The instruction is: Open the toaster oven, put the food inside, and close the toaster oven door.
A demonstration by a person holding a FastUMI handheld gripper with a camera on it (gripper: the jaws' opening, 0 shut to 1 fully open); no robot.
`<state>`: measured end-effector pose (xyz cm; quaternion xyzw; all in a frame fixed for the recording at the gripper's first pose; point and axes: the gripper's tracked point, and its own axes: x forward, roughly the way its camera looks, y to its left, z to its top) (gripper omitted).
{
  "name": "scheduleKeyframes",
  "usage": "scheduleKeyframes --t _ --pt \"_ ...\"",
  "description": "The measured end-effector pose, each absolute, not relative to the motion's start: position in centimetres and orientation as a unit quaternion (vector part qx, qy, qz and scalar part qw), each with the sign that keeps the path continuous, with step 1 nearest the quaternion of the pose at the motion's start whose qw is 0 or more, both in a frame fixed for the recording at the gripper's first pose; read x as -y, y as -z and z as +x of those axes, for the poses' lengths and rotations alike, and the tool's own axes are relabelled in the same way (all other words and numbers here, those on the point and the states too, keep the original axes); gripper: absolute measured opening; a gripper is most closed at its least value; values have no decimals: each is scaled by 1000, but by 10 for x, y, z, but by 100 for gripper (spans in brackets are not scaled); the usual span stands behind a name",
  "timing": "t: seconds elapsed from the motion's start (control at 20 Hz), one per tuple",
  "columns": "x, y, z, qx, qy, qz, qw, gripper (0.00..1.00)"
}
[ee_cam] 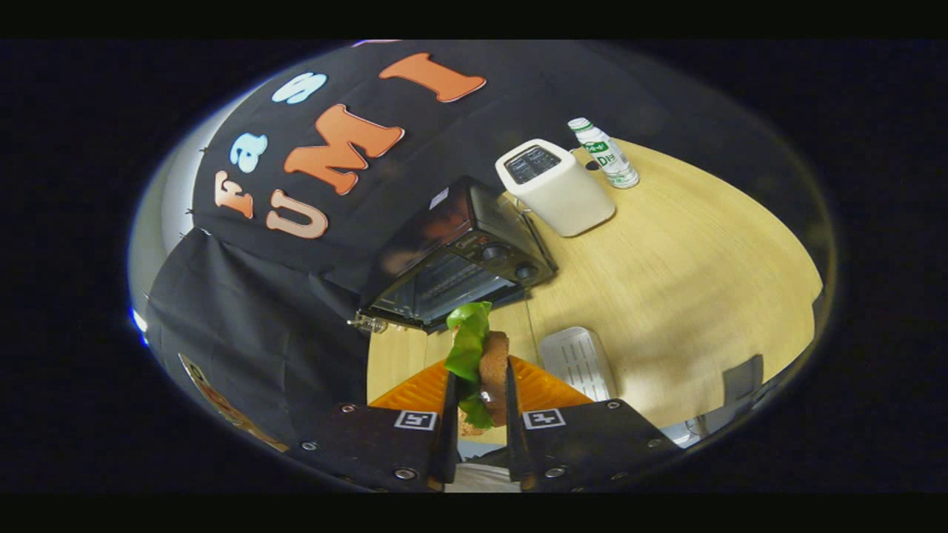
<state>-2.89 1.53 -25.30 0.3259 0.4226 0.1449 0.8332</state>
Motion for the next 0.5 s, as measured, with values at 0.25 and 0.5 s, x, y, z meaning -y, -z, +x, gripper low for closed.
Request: scheduleKeyframes --t 0.25,0.5 --pt "-65 258 -11 -372 -122 400 829 28" --pt "-109 285 18 -340 -80 453 820 28"
